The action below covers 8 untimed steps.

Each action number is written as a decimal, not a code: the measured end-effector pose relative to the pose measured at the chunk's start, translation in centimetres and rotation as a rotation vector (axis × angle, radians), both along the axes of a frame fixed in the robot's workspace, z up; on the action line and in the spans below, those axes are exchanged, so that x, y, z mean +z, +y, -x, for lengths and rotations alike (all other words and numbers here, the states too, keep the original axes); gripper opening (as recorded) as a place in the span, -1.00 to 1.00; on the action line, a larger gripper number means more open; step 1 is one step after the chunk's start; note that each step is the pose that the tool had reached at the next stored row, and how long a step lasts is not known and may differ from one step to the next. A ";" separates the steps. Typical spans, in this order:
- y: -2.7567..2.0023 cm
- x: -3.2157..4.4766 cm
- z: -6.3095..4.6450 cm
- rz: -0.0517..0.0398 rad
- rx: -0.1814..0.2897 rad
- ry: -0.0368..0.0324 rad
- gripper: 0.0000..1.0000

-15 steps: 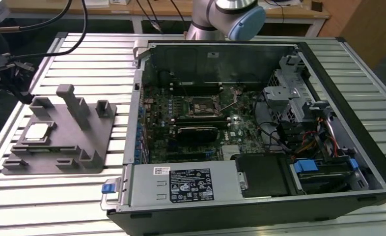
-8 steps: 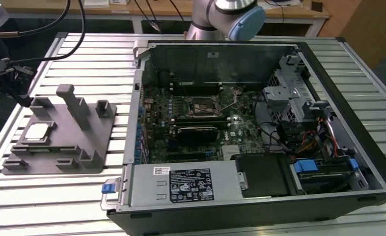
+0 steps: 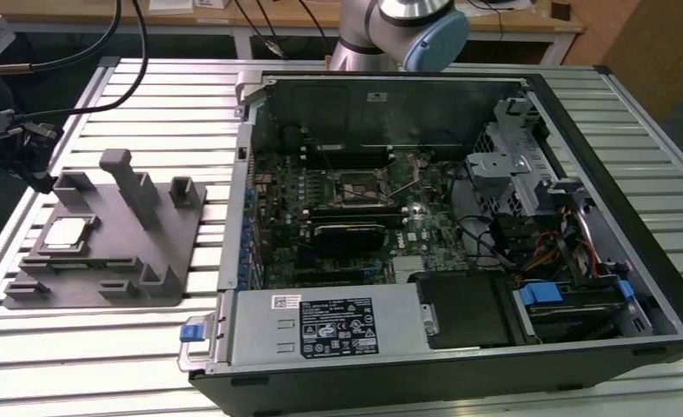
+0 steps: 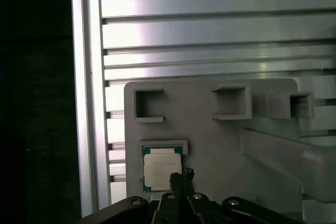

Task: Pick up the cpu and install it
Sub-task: 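Pick up the cpu and move it towards the insertion slot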

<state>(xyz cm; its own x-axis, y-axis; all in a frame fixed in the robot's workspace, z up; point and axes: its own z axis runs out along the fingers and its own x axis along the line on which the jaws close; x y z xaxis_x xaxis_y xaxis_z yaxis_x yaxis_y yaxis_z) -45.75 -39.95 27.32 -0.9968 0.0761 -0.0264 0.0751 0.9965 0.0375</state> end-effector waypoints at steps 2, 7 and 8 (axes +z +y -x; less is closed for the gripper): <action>-0.01 -0.17 0.1 0.0001 0.000 0.0002 -0.79; -0.01 -0.63 0.2 0.0001 0.000 0.0002 -0.79; -0.01 -0.71 0.3 0.0001 0.000 0.0002 -0.79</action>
<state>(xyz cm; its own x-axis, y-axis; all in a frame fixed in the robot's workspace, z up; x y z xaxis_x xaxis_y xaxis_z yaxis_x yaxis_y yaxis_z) -46.03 -39.97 26.61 -0.9968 0.0760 -0.0262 0.0750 0.9965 0.0374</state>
